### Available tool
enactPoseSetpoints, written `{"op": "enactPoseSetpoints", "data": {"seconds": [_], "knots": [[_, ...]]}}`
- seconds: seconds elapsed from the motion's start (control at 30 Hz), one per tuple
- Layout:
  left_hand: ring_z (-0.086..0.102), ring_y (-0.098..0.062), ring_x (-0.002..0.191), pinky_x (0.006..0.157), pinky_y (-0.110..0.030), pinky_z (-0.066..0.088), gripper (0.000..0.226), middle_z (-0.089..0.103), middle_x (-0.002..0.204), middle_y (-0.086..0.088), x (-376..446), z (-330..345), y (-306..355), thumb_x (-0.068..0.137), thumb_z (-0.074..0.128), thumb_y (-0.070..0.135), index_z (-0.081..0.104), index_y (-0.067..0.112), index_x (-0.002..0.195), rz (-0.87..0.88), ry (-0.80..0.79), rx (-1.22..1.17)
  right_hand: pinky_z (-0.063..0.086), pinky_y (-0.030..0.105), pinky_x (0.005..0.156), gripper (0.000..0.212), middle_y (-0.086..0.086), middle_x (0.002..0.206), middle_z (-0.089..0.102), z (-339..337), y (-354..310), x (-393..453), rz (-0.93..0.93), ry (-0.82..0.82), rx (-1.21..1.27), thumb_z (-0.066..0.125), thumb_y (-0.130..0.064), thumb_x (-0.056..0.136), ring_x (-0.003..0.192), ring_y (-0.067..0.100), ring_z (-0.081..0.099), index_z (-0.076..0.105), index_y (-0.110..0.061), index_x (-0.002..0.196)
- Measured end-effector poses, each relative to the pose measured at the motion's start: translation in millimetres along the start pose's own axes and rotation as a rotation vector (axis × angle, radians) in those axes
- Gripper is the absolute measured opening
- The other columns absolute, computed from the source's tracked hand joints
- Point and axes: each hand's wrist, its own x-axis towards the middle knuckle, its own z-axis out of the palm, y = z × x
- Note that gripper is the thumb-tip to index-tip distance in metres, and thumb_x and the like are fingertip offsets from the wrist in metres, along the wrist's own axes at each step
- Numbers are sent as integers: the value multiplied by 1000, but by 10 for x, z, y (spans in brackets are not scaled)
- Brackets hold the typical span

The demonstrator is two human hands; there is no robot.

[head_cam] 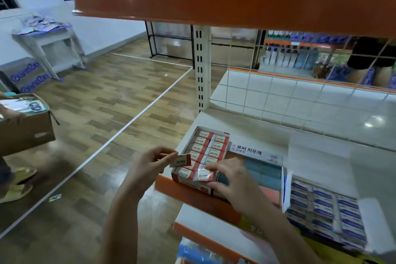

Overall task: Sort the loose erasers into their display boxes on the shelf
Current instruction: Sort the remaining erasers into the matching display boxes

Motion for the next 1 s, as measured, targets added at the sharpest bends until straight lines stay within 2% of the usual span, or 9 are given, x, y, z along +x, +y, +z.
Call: {"op": "enactPoseSetpoints", "data": {"seconds": [0.07, 0.33, 0.43, 0.53, 0.6, 0.7, 0.83, 1.0], "knots": [[44, -1, 46, 43, -10, 33, 6, 66, 64, 6, 13, -9, -26, 86, 65, 18, 70, 20, 84, -2, 3, -6, 22, 8, 84, 42, -14, 125, 52, 60, 3, 4, 2, 5, -24, 60, -33, 88, 107, -7, 26, 50, -32, 129], [48, -2, 55, 49, -12, 39, 8, 65, 70, 4, -25, 9, -4, 87, 63, 19, 71, 18, 91, 4, -57, 55, 20, 13, 90, 44, -15, 126, 52, 135, 35, -63, -29, 37, -52, 54, -41, 90, 110, -6, 24, 48, -30, 132], [52, -1, 59, 54, -13, 42, 10, 67, 77, 1, -24, 28, 13, 87, 63, 21, 71, 18, 92, 16, -76, 119, 21, 11, 89, 41, -16, 122, 55, 162, 27, -59, -37, 57, -58, 45, -45, 92, 109, -5, 26, 52, -29, 129], [55, 4, 61, 57, -14, 41, 10, 69, 79, 4, -1, 38, 8, 88, 63, 26, 72, 23, 90, 38, -99, 215, 21, 6, 88, 49, -13, 118, 59, 202, 26, -62, -35, 78, -102, 37, -47, 86, 110, 0, 33, 57, -26, 125], [59, 5, 65, 60, -18, 46, 10, 70, 77, 7, 28, 17, 6, 88, 63, 30, 72, 26, 88, 46, -110, 262, 21, 6, 88, 48, -13, 117, 60, 207, 22, -71, -41, 97, -137, 38, -47, 87, 112, 3, 37, 58, -25, 125], [64, -2, 74, 69, -27, 54, 8, 70, 77, 12, 59, 7, 21, 86, 64, 35, 71, 32, 86, 56, -139, 363, 20, 11, 91, 40, -12, 119, 57, 195, 14, -82, -48, 98, -156, 45, -42, 93, 115, 5, 36, 55, -25, 127], [60, -4, 78, 69, -28, 53, 7, 66, 81, 14, 76, 28, 61, 85, 64, 38, 69, 34, 83, 91, -165, 521, 21, 13, 93, 36, -11, 120, 57, 184, -1, -85, -54, 100, -142, 51, -37, 93, 117, 5, 36, 55, -24, 127], [47, -3, 77, 62, -17, 35, 11, 47, 86, 18, 100, 69, 62, 85, 65, 33, 71, 29, 93, 165, -139, 676, 21, 12, 95, 38, -12, 123, 54, 183, 16, -79, -50, 82, -130, 48, -39, 94, 119, 3, 34, 53, -24, 128]]}}
